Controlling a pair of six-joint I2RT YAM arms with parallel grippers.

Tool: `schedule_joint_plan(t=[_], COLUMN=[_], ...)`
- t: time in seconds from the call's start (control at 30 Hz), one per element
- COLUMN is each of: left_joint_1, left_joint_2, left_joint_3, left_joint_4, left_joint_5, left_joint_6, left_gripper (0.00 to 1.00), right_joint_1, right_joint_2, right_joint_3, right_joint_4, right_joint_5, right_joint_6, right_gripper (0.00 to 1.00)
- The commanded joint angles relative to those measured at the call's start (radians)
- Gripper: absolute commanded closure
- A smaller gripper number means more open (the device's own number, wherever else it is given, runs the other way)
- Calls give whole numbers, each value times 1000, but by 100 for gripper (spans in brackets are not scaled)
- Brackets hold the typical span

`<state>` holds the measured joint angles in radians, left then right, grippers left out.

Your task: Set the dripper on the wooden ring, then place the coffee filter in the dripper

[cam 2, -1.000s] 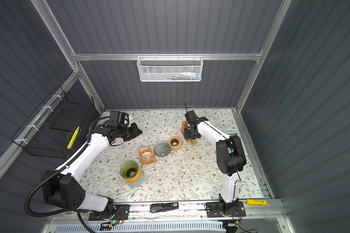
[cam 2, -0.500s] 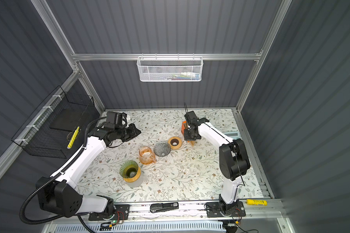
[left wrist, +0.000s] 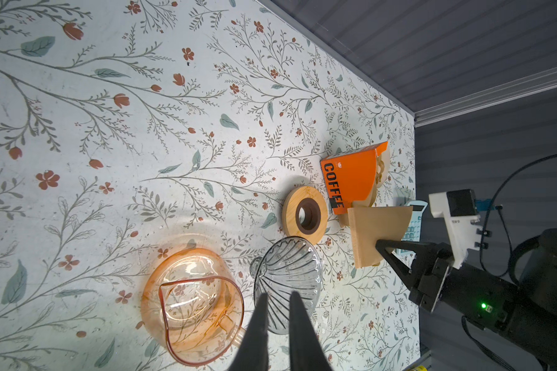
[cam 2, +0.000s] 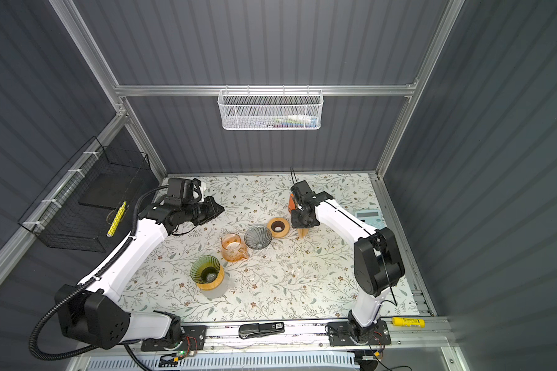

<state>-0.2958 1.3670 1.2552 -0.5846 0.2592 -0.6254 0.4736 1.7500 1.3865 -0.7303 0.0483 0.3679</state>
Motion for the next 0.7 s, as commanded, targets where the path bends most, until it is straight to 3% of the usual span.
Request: schedule_joint_plan(t=[0.0,0.37,0.67], left_joint_1=[-3,-3,-3], left_joint_2=[-32,-73,-181], left_joint_3=[23,39,69], left_joint_4=[-6,-84,-325], left_joint_5=[5,-39,-171], left_joint_6=[-5,-4,21], left_gripper=[85,85,83], right_joint_1=[11,46,118], right_joint_2=[-40,-144,-259], right_joint_3=[-21,-71,-56], right_joint_4=[-17,-6,-50], right_joint_5=[17,-2,-54], right_joint_6=[18,28,10], right_gripper=[100,100,100])
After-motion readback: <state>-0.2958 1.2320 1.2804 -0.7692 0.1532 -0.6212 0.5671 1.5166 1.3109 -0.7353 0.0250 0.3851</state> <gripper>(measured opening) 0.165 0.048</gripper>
